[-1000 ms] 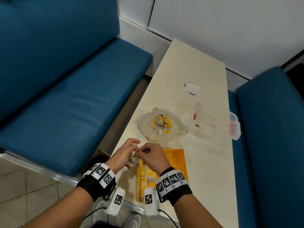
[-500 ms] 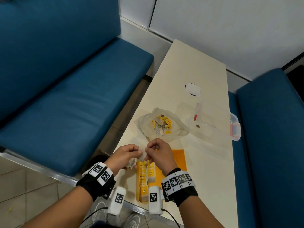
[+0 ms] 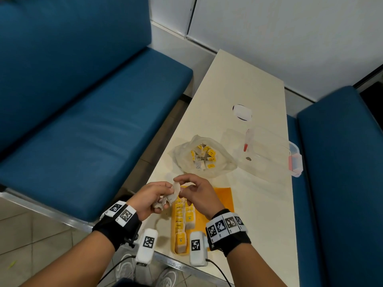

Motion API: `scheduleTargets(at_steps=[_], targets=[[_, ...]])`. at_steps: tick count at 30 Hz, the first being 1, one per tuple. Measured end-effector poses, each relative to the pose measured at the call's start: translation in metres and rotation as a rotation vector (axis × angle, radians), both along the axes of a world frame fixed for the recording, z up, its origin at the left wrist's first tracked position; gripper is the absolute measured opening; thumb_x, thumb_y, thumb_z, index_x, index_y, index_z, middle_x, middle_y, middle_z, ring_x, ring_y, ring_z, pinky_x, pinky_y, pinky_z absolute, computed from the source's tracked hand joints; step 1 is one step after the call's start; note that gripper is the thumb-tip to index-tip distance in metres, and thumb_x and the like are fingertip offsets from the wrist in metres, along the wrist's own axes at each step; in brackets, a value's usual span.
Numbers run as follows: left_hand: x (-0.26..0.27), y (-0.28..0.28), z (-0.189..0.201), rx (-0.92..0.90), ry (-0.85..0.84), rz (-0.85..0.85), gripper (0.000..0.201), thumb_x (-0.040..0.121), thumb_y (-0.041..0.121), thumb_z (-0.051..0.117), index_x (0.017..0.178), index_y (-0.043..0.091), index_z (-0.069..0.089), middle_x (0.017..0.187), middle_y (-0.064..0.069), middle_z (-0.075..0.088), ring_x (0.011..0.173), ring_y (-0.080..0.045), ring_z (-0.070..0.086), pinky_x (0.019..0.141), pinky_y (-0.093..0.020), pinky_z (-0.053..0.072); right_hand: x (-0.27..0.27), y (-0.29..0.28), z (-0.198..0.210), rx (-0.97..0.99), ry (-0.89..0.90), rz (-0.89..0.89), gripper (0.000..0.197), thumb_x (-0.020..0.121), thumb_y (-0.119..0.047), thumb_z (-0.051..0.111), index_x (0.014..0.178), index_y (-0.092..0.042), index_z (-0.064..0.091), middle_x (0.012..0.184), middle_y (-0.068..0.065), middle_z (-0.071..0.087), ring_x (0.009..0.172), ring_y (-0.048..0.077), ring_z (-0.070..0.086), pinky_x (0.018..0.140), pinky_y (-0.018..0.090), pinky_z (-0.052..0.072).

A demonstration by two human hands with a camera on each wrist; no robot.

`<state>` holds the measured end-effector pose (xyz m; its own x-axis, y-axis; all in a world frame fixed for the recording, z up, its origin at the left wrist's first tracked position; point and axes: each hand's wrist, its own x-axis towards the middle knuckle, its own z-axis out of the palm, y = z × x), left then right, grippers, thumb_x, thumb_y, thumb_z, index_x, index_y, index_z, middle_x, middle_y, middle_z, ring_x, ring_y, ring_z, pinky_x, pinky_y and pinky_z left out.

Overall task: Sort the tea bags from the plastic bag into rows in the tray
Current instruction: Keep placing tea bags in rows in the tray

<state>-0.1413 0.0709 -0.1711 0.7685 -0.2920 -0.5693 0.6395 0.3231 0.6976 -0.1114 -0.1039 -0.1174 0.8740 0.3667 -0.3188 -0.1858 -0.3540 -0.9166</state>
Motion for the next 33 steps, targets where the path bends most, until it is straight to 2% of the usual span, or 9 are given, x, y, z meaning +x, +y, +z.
scheduleTargets(at_steps=[4,6,8,10,13,18,24,29,33], targets=[[-0.001,0.0,0.0,0.012,0.008,-0.022,0.015,0.093,0.003,0.052,0.093,0.01,0.065,0.073,-0.009,0.058,0.05,-0.018,0.049,0.04,-0.016,0.024,0.004,0.002,0.001,-0.02,-0.034,0.01,0.014,0.085,-0.004,0.074,0.088,-0.017,0.071,0.085,0.004,0.068,0.062,0.01,0.056,0.053,0.017,0.042],[-0.001,0.001,-0.001,0.012,0.0,-0.027,0.019,0.091,0.003,0.05,0.092,0.011,0.067,0.077,-0.009,0.061,0.052,-0.018,0.049,0.041,-0.016,0.023,0.005,0.003,0.001,-0.025,-0.042,0.019,0.011,0.085,-0.004,0.074,0.087,-0.014,0.07,0.09,0.012,0.071,0.066,0.013,0.059,0.056,0.017,0.043],[-0.002,0.004,-0.001,0.05,-0.003,-0.023,0.023,0.09,0.002,0.049,0.093,0.012,0.069,0.08,-0.011,0.064,0.052,-0.019,0.049,0.042,-0.017,0.023,0.007,0.003,0.001,-0.03,-0.044,0.021,0.007,0.084,-0.004,0.074,0.087,-0.009,0.069,0.08,0.014,0.07,0.064,0.013,0.061,0.057,0.019,0.044],[-0.002,0.009,-0.002,0.152,0.014,-0.004,0.023,0.091,0.003,0.051,0.097,0.012,0.071,0.083,-0.012,0.067,0.051,-0.019,0.051,0.043,-0.018,0.024,0.009,0.004,0.003,-0.011,-0.036,0.001,0.008,0.084,0.001,0.072,0.085,-0.005,0.067,0.068,0.008,0.066,0.057,0.012,0.059,0.053,0.02,0.044],[0.0,0.017,-0.003,0.359,0.011,0.036,0.022,0.089,0.007,0.061,0.104,0.017,0.073,0.087,-0.007,0.072,0.053,-0.019,0.054,0.046,-0.02,0.028,0.014,0.005,0.002,-0.087,-0.067,-0.016,0.015,0.083,0.0,0.073,0.079,-0.012,0.066,0.071,0.006,0.066,0.058,0.014,0.062,0.059,0.025,0.049],[0.0,0.023,0.015,0.422,-0.279,0.011,0.039,0.087,0.005,0.075,0.117,0.029,0.072,0.097,-0.008,0.069,0.055,-0.014,0.058,0.046,-0.021,0.039,0.016,0.006,0.004,-0.173,-0.075,0.017,0.009,0.084,-0.006,0.074,0.081,-0.01,0.066,0.071,0.003,0.066,0.06,0.013,0.065,0.056,0.018,0.048],[0.005,0.006,0.018,0.546,-0.463,0.069,0.012,0.081,0.021,0.084,0.09,0.016,0.078,0.103,-0.003,0.068,0.051,-0.012,0.06,0.051,-0.022,0.047,0.015,0.006,0.007,-0.103,-0.077,-0.022,0.011,0.082,-0.007,0.076,0.087,-0.008,0.067,0.073,0.009,0.066,0.06,0.016,0.064,0.054,0.02,0.048],[0.005,0.0,0.015,0.542,-0.479,0.058,0.015,0.08,0.029,0.085,0.085,0.018,0.077,0.097,0.001,0.07,0.05,-0.015,0.061,0.054,-0.024,0.049,0.013,-0.002,0.004,-0.096,-0.065,-0.044,0.007,0.082,-0.008,0.078,0.085,-0.007,0.071,0.072,0.002,0.068,0.059,0.014,0.063,0.054,0.018,0.046],[0.005,-0.005,0.013,0.524,-0.439,0.06,0.01,0.082,0.023,0.084,0.083,0.017,0.077,0.087,0.0,0.074,0.048,-0.013,0.058,0.053,-0.022,0.047,0.011,-0.007,0.001,-0.074,-0.008,-0.074,0.005,0.086,-0.006,0.072,0.088,-0.002,0.071,0.062,-0.002,0.065,0.055,0.013,0.06,0.049,0.021,0.042]])
